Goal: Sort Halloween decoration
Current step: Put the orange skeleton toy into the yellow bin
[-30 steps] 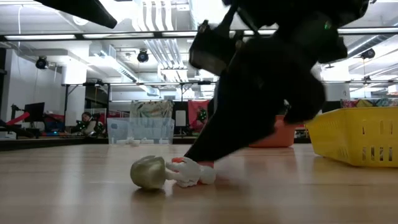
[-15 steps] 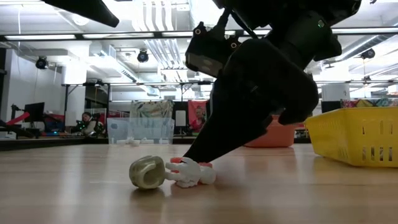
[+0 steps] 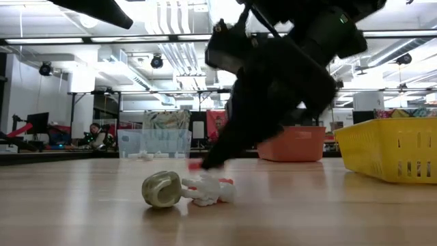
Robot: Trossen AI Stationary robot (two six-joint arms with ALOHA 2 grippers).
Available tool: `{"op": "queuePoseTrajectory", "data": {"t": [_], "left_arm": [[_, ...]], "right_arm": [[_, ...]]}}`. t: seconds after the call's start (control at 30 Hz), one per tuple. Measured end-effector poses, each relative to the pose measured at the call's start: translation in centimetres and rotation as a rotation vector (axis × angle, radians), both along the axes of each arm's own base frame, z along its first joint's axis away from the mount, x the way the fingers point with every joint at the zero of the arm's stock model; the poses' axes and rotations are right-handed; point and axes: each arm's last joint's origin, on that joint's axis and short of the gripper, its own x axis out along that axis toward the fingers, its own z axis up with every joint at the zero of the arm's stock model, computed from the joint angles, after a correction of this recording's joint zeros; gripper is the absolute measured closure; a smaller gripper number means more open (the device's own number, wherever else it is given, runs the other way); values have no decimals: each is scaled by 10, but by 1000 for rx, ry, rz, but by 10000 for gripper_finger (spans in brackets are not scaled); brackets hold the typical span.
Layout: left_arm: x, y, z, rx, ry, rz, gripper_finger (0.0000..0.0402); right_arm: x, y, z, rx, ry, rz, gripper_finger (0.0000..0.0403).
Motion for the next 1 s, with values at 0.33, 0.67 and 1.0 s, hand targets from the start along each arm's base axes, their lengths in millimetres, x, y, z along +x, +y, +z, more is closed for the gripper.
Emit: {"op": "queuePoseTrajectory", "data": {"t": [0.33, 0.67, 1.0], "left_arm": [[0, 0, 0, 0, -2, 0, 249], [1, 1, 0, 3, -1, 3, 249], [6, 6, 0, 18, 7, 17, 249]], "right_arm": [[-13, -45, 57, -84, 20, -95, 383], [-76, -190, 131, -306, 188, -538, 383], [-131, -326, 117, 95, 206, -737, 348]]}}
